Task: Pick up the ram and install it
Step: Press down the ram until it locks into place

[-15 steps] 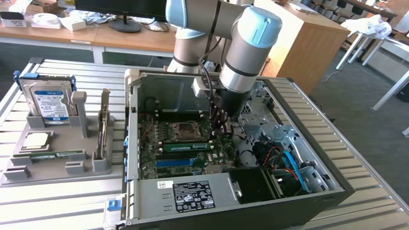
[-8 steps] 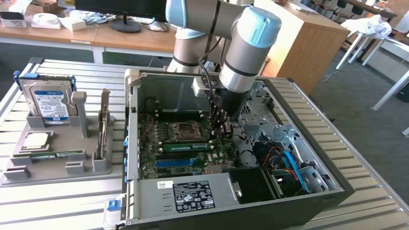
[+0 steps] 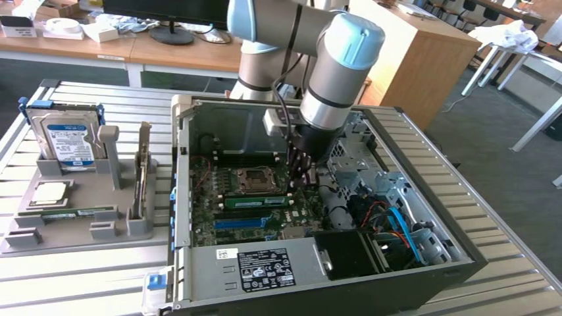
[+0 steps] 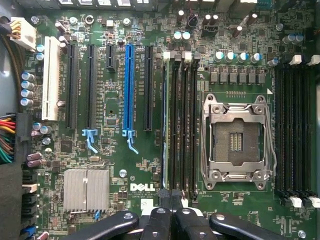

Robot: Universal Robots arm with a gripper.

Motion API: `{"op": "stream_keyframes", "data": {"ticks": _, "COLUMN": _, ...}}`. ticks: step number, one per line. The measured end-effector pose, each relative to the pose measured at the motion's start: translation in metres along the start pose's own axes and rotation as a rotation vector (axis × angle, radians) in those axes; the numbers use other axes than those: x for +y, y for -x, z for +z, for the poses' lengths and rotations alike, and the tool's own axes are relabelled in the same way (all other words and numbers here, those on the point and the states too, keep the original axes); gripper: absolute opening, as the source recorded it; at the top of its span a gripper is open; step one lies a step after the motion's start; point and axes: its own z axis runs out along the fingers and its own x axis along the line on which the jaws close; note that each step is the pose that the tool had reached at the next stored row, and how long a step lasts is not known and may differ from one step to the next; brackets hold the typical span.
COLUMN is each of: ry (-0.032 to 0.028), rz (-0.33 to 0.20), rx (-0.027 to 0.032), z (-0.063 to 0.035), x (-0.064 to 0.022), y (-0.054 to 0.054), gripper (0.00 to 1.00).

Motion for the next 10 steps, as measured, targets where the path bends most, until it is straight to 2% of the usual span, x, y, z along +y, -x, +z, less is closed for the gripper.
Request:
{"op": "stream_keyframes", "data": {"ticks": 5, "ry": 0.0, "rz": 0.0, "rx": 0.0001, "z": 0.0007, "x": 0.0, "y": 0.0, "gripper": 0.1}}
{"op": "stream_keyframes", "data": {"ticks": 10, "ry": 0.0, "rz": 0.0, "rx": 0.0, "z": 0.0009, "x": -0.0043, "y": 0.0, "gripper": 0.1}}
